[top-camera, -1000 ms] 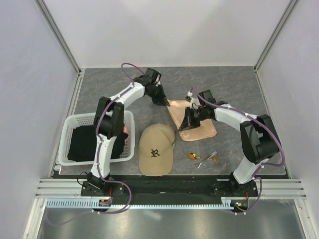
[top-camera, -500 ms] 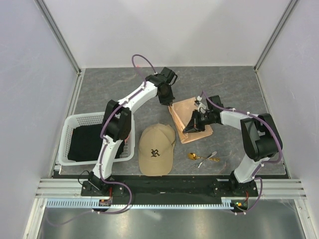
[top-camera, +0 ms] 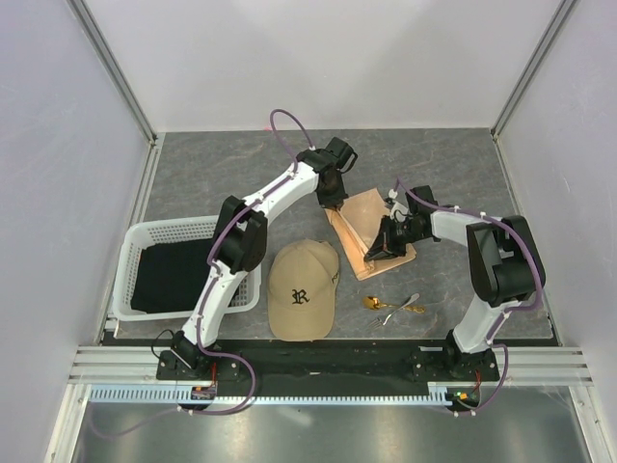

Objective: Fold the napkin into a case and place the utensils inside
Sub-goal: Fold the lower triangle-folded napkin at the center of the board.

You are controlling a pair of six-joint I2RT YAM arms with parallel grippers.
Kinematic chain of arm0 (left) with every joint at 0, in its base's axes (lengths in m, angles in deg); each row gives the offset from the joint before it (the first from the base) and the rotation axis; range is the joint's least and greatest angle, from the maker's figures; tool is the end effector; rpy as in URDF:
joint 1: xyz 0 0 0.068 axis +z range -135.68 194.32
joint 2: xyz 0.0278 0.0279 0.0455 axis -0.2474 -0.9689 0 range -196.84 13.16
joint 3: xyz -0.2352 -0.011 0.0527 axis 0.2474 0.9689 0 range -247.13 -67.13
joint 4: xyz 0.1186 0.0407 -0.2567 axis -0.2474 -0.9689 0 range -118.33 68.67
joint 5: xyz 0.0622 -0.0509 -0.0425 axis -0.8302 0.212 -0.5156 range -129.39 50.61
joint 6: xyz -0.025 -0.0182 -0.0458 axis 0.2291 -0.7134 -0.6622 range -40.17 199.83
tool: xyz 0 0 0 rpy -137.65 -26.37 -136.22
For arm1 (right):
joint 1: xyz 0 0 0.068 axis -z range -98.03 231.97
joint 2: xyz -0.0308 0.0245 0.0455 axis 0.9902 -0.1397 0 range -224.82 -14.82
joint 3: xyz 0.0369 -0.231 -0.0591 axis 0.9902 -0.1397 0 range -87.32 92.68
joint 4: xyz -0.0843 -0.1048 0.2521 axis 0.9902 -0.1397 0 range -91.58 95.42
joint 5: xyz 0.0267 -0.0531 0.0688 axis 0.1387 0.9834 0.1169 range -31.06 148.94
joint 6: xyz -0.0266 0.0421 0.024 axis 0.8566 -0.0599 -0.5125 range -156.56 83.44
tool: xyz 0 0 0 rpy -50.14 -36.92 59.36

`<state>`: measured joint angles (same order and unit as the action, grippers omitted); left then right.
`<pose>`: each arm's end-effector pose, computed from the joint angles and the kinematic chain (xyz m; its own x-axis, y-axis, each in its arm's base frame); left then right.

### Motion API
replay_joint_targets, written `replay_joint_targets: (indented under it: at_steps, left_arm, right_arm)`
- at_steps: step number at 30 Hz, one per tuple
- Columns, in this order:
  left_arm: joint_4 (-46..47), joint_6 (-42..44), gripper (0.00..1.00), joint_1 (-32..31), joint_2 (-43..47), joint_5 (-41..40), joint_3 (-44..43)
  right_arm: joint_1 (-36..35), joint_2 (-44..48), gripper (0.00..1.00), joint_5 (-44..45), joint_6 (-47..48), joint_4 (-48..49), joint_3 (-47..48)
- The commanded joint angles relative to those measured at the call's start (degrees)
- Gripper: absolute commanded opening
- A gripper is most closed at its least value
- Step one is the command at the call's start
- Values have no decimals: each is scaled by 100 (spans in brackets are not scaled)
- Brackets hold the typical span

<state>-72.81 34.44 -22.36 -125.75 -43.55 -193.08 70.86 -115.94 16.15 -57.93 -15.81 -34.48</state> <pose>0.4184 -0.3083 0.1627 -0.9144 -0.2042 -0.3495 -0.1142 0.9585 -0.2612 0.3140 0.0878 0.0830 -0.9925 0.0776 -0.0941 -0.0140 0.6937 0.7201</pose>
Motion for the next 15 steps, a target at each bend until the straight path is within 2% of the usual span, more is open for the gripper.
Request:
replay_joint_targets:
  at_steps: [1, 9, 12, 13, 15]
  left_arm:
    - [349, -146, 3, 162, -57, -656, -483]
    - [657, -85, 20, 136, -110, -208, -518]
    - [867, -6, 34, 135, -127, 161, -483]
    - [894, 12, 42, 135, -110, 344, -492]
    - [938, 99, 49, 144, -66, 590, -483]
  right_arm:
    - [22, -92, 0, 375, 300, -900, 33]
    - [30, -48, 0, 727, 387, -1058, 86]
    - [83, -39, 2, 903, 344, -1085, 104]
    - [101, -39, 2, 930, 335, -1093, 104]
    - [127, -4, 6, 973, 326, -1111, 139]
